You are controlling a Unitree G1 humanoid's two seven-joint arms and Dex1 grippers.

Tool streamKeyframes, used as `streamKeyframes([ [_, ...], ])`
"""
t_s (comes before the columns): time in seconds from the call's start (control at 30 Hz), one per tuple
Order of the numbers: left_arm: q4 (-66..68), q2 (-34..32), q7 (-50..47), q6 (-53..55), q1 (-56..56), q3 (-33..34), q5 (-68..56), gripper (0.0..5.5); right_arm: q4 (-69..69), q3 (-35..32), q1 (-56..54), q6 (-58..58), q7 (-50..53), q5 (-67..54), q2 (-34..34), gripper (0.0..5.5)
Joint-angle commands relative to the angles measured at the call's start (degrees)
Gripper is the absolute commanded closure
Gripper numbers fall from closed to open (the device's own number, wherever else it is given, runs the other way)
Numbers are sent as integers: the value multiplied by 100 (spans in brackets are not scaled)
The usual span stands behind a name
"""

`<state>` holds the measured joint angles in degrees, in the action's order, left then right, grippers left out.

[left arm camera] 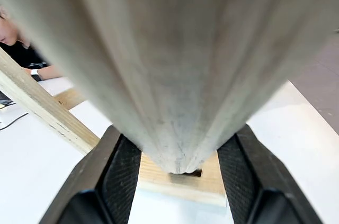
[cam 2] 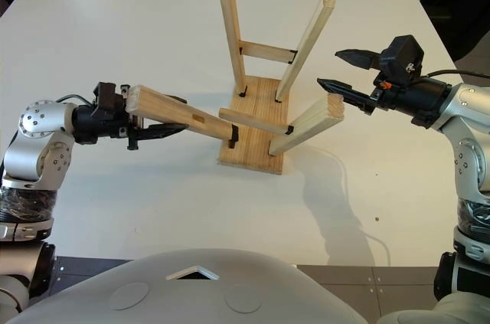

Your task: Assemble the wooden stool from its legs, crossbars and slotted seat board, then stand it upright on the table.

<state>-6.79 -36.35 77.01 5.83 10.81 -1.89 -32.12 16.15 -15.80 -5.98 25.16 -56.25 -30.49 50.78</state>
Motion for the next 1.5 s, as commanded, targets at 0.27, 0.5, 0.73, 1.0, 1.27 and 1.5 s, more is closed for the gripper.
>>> streamKeyframes([
  [0.27, -111, -613, 369, 420, 292, -251, 162, 345, 180, 21, 181, -9, 154, 98, -40, 255],
  [0.5, -479, -831, 303, 744, 496, -320, 216, 345, 264, 4, 307, -19, 263, 129, -86, 255],
  [0.73, -366, -1097, 373, 1293, 744, -645, 341, 345, 382, 27, 465, -60, 332, 205, -134, 255],
  [1.0, 543, -987, 605, 1642, 1676, -1167, 555, 345, 459, 201, 531, -231, 356, 384, -188, 255],
  [1.27, 775, -689, 569, 1462, 2328, -1891, 1016, 345, 504, 455, 561, -389, 431, 593, -319, 255],
  [1.5, 301, -584, 235, 1759, 2445, -1985, 1014, 345, 548, 518, 617, -409, 464, 665, -385, 255],
])
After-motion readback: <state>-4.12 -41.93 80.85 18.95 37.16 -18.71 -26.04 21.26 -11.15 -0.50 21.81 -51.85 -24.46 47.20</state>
